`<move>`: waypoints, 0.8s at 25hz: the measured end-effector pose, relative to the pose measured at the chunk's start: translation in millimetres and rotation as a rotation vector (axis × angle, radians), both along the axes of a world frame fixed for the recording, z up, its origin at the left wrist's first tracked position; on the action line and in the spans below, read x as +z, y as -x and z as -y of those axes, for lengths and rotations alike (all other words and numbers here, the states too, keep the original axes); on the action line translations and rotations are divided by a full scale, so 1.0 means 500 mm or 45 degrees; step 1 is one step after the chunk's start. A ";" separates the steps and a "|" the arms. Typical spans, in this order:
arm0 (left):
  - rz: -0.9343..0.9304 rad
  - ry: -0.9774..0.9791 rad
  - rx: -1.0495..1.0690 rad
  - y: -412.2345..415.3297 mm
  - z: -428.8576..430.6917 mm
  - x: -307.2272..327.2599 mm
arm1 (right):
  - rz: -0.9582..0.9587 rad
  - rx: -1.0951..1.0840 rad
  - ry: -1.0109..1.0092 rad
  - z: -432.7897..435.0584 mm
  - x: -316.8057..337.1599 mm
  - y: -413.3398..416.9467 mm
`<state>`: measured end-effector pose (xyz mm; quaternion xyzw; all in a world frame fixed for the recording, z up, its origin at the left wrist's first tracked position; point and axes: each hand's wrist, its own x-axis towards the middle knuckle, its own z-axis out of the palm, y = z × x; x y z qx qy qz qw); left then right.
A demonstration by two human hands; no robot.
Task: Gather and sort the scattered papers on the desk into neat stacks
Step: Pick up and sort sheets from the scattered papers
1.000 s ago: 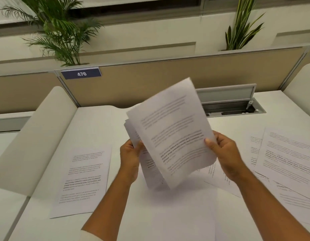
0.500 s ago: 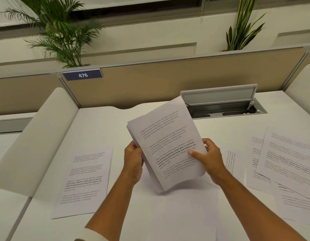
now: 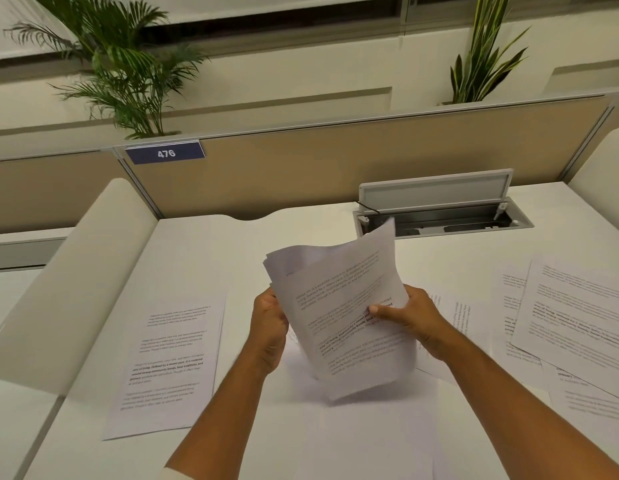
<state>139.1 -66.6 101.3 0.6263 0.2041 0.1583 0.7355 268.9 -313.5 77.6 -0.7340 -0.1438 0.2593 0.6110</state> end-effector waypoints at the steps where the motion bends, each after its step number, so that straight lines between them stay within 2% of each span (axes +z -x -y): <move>1: 0.000 0.001 0.003 0.001 0.000 0.003 | 0.017 -0.014 -0.005 -0.001 0.000 -0.001; 5: 0.068 0.044 0.014 0.015 0.023 0.012 | 0.042 -0.196 -0.069 -0.013 -0.012 0.012; 8: 0.081 -0.142 0.024 0.024 0.066 0.004 | 0.028 -0.321 -0.118 -0.023 -0.020 0.032; 10: 0.037 -0.275 0.137 0.018 0.081 -0.005 | 0.071 -0.329 -0.147 -0.025 -0.013 0.045; 12: 0.053 -0.255 0.195 0.017 0.081 -0.005 | 0.108 -0.329 -0.177 -0.021 0.008 0.053; 16: 0.204 -0.280 0.133 0.026 0.072 0.026 | 0.211 -0.350 -0.283 -0.008 0.054 0.053; 20: 0.231 -0.234 0.152 0.040 0.078 0.032 | 0.241 -0.292 -0.317 -0.010 0.071 0.064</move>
